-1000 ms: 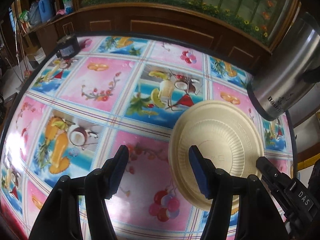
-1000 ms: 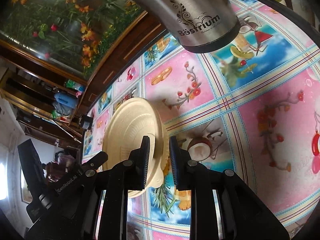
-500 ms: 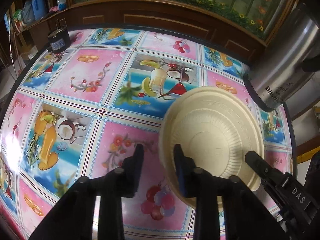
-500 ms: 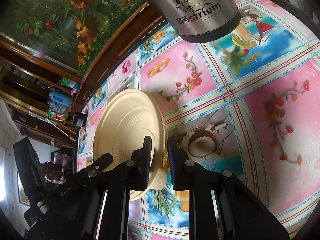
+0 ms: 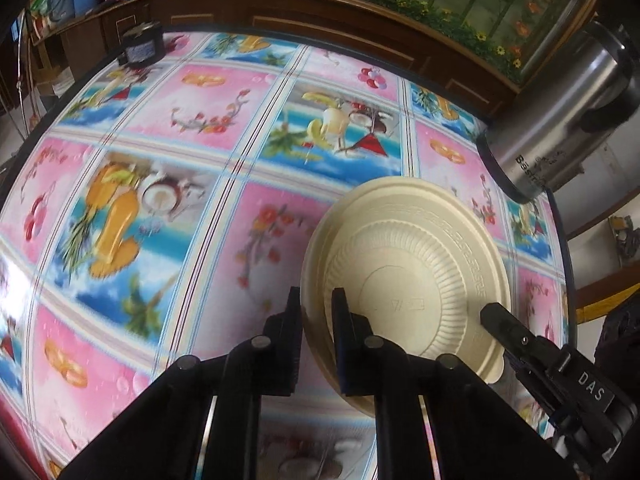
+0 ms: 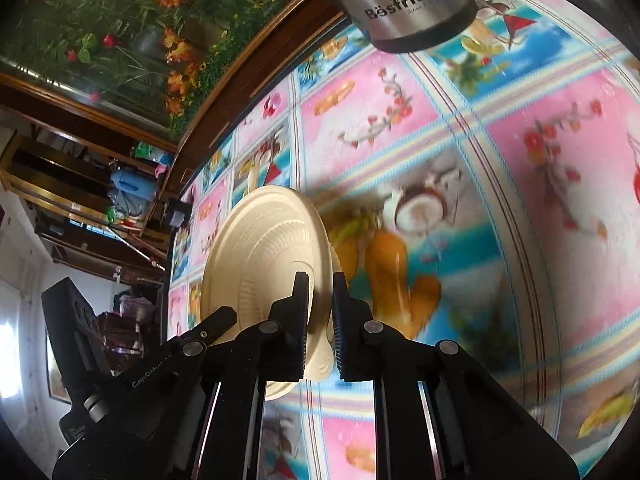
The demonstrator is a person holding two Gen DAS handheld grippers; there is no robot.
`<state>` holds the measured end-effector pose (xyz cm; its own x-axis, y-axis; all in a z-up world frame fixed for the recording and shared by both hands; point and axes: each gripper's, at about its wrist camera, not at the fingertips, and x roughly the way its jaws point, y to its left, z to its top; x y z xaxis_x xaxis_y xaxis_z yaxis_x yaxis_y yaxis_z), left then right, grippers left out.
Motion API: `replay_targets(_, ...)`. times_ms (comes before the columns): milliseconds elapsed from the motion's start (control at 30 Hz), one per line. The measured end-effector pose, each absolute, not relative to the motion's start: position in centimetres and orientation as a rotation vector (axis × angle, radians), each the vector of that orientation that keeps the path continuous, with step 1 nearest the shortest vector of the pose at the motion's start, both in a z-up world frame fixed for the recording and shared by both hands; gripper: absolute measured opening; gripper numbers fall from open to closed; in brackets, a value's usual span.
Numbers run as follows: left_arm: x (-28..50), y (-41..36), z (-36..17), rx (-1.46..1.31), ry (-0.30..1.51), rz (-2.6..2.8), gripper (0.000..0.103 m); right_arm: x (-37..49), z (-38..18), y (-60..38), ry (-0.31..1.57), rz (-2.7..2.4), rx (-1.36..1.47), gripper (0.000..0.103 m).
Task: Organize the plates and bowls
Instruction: 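Lift the tan bowl and carry it toward the red plate stack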
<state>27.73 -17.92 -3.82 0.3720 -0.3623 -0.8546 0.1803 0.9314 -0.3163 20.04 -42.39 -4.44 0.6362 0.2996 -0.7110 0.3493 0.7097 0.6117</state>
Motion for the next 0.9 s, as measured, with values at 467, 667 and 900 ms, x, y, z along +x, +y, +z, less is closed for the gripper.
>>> replay_targets(467,21.5,-12.3,-3.3,-0.221,1.087,-0.351,0.012,14.9,-2.1,-36.6,0.94,0.017,0.694,0.008)
replay_targets(667,17.4,-10.8,-2.3,-0.199,1.02,-0.361,0.012,11.0,-1.4,-34.9,0.918,0.018,0.673,0.008)
replay_targets(900,12.5,-8.3,-0.6,-0.159,0.893,-0.342,0.012,7.2,-0.5,-32.5,0.896,0.051,0.66,0.008)
